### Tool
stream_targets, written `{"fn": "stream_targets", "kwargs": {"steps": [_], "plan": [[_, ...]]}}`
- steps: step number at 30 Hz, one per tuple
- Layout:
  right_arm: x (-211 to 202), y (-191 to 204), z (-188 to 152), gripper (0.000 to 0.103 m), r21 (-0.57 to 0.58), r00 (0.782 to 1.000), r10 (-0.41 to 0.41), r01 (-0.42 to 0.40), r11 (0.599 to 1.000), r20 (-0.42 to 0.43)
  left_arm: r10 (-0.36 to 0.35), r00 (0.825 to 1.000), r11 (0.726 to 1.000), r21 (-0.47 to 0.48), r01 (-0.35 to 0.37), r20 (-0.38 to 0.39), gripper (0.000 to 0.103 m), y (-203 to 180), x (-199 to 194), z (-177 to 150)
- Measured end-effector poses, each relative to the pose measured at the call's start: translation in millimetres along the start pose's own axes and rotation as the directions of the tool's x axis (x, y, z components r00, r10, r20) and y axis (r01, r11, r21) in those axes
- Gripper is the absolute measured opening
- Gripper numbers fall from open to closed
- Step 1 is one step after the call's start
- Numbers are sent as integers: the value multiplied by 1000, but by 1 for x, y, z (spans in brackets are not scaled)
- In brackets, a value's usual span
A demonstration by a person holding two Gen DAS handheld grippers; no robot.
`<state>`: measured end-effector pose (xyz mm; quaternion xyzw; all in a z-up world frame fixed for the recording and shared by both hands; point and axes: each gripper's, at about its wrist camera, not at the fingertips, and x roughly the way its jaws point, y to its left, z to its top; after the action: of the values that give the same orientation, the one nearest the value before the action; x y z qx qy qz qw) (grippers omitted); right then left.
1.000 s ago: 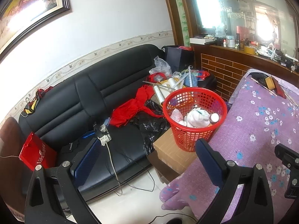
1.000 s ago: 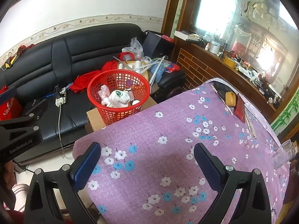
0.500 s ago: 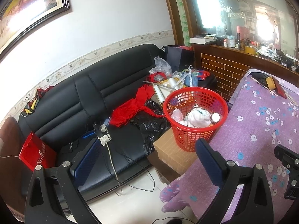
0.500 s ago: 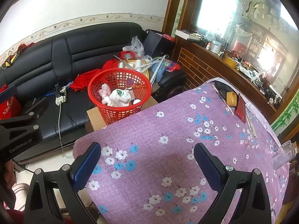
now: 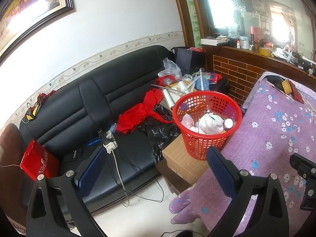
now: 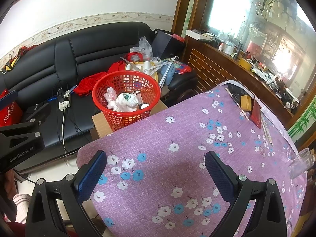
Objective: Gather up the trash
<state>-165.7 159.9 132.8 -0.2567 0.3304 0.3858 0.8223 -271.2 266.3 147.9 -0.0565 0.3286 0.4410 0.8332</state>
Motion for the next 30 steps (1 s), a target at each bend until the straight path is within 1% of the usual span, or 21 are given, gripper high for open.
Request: {"fn": "stream_targets", "kwargs": {"steps": [30], "plan": [[6,-3,-3,101,8,1000,-2,2,1000,-12,-12,1000,1000,10,12,-9,100,-7,10,-2]]}}
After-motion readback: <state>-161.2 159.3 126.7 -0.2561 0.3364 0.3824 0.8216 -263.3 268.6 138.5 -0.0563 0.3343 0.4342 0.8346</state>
